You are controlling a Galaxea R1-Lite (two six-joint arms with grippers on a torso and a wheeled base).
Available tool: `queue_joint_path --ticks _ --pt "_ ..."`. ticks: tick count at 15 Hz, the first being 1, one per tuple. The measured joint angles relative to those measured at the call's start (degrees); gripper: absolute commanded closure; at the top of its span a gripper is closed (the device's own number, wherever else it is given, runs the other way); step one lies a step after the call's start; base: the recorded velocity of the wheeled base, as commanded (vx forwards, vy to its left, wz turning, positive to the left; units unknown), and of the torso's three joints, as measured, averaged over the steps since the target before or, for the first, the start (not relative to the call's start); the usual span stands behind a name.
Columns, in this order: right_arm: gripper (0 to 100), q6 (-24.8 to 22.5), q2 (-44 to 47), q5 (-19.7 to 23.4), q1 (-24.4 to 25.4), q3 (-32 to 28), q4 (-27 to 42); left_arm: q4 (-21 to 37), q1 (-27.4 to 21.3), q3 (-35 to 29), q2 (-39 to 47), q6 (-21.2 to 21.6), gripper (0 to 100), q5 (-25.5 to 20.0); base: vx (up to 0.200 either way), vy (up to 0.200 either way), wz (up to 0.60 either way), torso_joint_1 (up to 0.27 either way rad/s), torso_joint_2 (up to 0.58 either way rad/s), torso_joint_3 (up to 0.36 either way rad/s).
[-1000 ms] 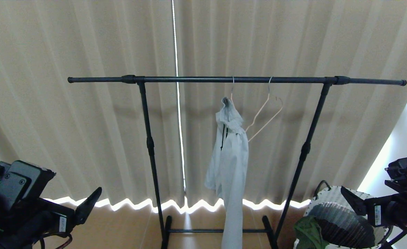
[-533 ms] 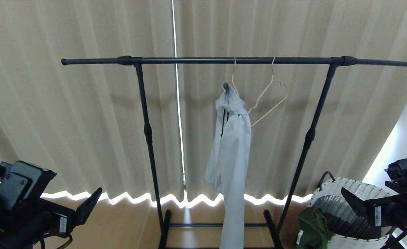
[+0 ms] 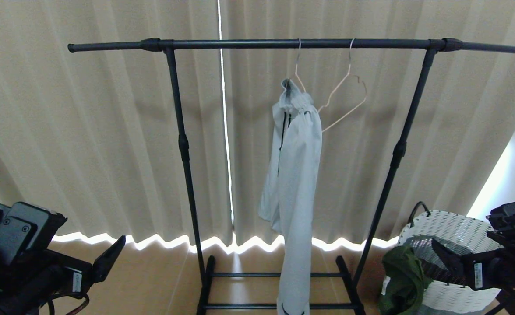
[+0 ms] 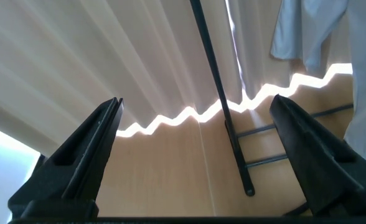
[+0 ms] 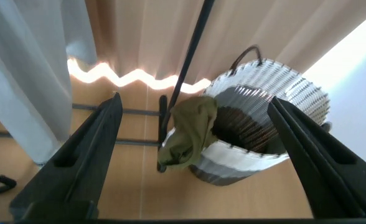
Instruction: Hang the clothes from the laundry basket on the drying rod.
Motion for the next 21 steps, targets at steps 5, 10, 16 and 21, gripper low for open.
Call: queue_joint_path --ticks 5,10,16,21 --pt "0 -0.6 0.02 0.0 0.0 0.41 0.0 -0.2 0.0 0.16 -0.5 -0.01 0 -0.05 0.0 0.0 0.0 -0.191 0.46 0.261" --pt "0 -0.49 0.06 0.18 0.0 0.45 -0.24 -0.16 -0.05 0.11 -0.9 0.0 0 -0.06 0.0 0.0 0.0 -0.091 0.24 0.122" --pt "0 -0.5 0.63 0.18 0.0 0.52 -0.18 -0.11 -0.06 0.24 -1.22 0.89 0 -0.06 0.0 0.0 0.0 0.0 0.0 0.0" --pt "0 -0.6 0.69 0.22 0.07 0.85 -0.21 0.06 -0.22 0.46 -1.79 1.01 0 -0.06 0.0 -0.2 0.0 -0.003 0.0 0.006"
